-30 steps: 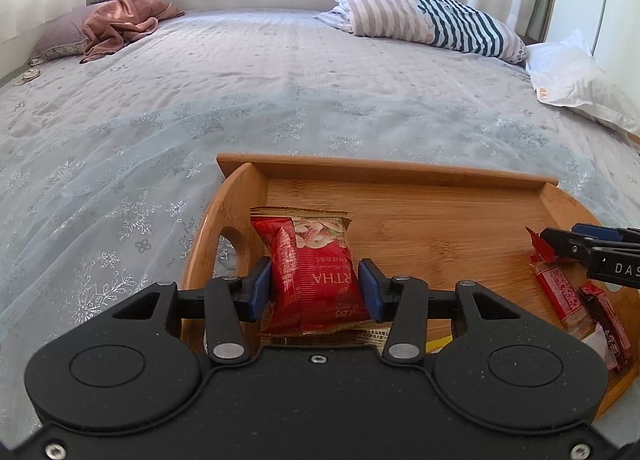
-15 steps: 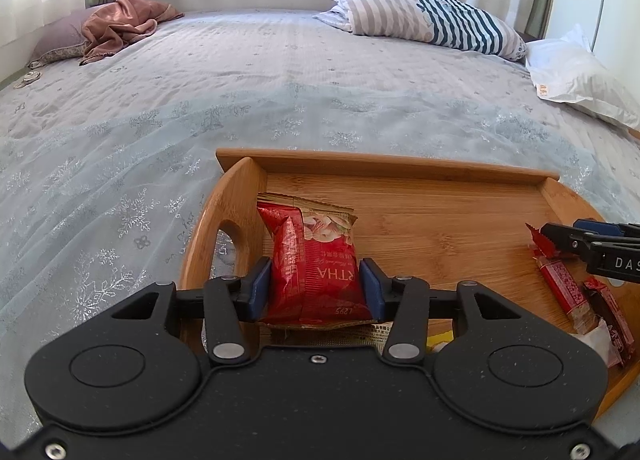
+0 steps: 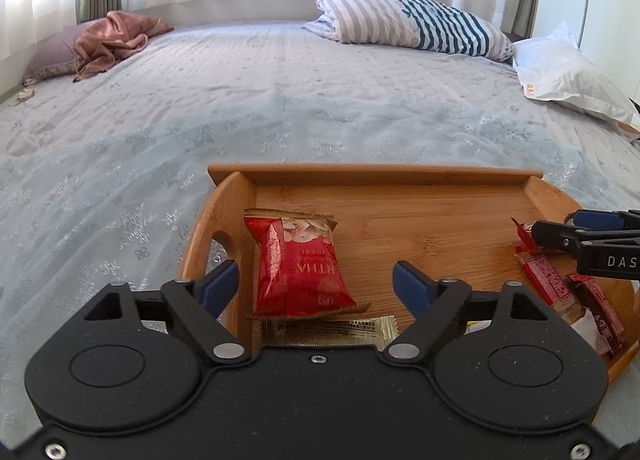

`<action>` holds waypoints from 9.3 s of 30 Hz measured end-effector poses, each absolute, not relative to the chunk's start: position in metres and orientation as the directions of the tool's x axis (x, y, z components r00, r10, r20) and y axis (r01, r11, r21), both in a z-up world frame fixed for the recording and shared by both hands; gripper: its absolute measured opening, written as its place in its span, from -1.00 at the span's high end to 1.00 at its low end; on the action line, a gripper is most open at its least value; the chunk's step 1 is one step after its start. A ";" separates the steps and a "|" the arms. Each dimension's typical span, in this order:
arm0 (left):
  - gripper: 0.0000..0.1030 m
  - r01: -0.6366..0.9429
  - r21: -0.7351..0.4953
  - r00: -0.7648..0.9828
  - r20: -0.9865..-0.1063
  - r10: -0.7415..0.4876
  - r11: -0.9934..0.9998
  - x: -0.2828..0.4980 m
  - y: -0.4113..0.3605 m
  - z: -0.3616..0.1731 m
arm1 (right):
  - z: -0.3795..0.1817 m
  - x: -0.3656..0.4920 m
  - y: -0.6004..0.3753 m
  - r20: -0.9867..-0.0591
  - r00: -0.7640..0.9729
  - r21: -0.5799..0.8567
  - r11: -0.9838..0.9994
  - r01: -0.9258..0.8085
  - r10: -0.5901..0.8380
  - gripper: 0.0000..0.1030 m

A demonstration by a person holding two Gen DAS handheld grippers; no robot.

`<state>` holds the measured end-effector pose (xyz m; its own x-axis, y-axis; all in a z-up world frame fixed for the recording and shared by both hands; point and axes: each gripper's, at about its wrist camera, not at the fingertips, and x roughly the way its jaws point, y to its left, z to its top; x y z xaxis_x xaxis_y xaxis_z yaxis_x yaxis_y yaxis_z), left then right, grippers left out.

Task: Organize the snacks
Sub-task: 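Open both tools to release the chip bag and red bar onto the tray, then move both tools back over the remaining snacks beside the tray, then grasp the pale wrapped pastry with the left tool while the right tool grasps the pink pastry pack, then carry the pale pastry and pink pastry pack over the tray with both tools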

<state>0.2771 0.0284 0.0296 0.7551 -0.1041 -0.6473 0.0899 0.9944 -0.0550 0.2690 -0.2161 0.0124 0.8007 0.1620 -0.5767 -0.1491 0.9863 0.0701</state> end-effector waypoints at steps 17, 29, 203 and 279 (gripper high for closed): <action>-0.89 0.125 -0.088 0.808 -0.569 -0.153 0.988 0.192 0.033 0.070 | 0.063 0.173 -0.205 -0.398 0.875 0.107 0.961 -0.255 0.277 -1.00; -0.93 0.175 -0.058 0.835 -0.519 -0.180 0.983 0.123 0.014 0.072 | 0.053 0.115 -0.176 -0.357 0.885 0.013 0.949 -0.316 0.300 -1.00; 0.61 0.143 -0.130 0.797 -0.572 -0.192 0.981 0.065 0.002 0.049 | -0.010 0.080 -0.158 -0.566 0.783 0.139 0.966 -0.218 0.258 -0.72; 0.61 0.101 -0.166 0.756 -0.628 -0.184 0.981 0.271 -0.008 0.053 | 0.028 0.287 -0.229 -0.574 0.802 0.233 0.972 -0.036 0.168 0.01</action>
<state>0.2706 -0.0076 0.0528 0.7563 -0.1842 -0.6277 0.1010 0.9809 -0.1662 0.2868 -0.2291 0.0281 0.8016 0.1677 -0.5739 -0.0364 0.9718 0.2331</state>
